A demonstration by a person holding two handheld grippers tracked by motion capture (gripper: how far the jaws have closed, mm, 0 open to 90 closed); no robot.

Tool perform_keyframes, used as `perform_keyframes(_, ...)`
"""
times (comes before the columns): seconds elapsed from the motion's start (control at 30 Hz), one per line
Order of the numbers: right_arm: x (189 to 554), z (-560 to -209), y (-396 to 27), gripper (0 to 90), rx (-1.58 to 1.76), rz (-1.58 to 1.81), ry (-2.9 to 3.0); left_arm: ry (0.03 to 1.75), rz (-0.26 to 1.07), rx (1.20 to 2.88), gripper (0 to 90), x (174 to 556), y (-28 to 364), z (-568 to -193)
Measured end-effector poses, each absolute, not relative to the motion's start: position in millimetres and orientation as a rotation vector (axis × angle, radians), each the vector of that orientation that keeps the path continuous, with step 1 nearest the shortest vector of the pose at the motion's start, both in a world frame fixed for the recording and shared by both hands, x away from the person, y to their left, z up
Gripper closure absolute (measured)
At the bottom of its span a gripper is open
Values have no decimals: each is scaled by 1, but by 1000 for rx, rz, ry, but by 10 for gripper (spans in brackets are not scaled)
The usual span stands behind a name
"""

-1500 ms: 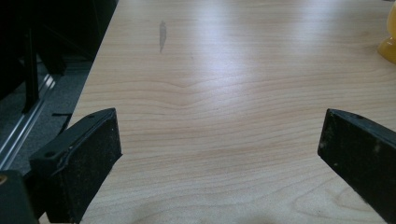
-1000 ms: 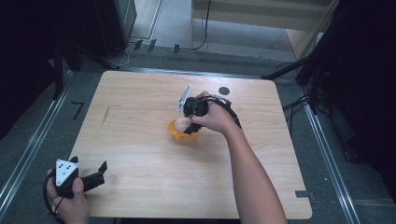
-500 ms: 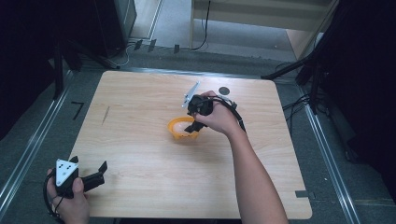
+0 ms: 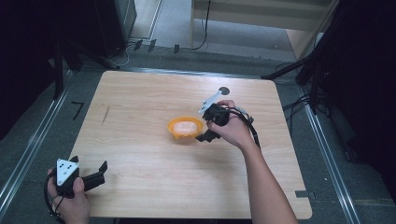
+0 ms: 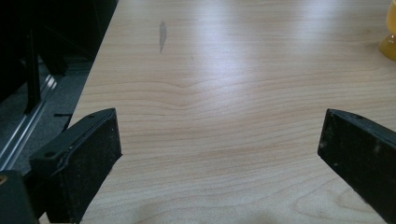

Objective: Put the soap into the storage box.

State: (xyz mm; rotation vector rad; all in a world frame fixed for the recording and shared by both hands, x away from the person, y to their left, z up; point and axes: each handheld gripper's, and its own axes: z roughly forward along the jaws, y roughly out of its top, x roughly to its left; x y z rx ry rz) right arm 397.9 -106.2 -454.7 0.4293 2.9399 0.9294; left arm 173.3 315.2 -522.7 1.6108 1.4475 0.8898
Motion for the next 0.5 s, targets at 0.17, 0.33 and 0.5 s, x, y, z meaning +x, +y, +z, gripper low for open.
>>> perform_keyframes(0.17,386,-452,-125,0,550,1003,2888,1450,894,1611,0,173,315,-523)
perform_keyframes(0.33,374,-453,-135,0,629,1045,2844,1450,893,1619,0,174,314,-523)
perform_keyframes(0.5,358,-463,-144,0,711,1009,2800,1444,894,1623,0,174,314,-523)
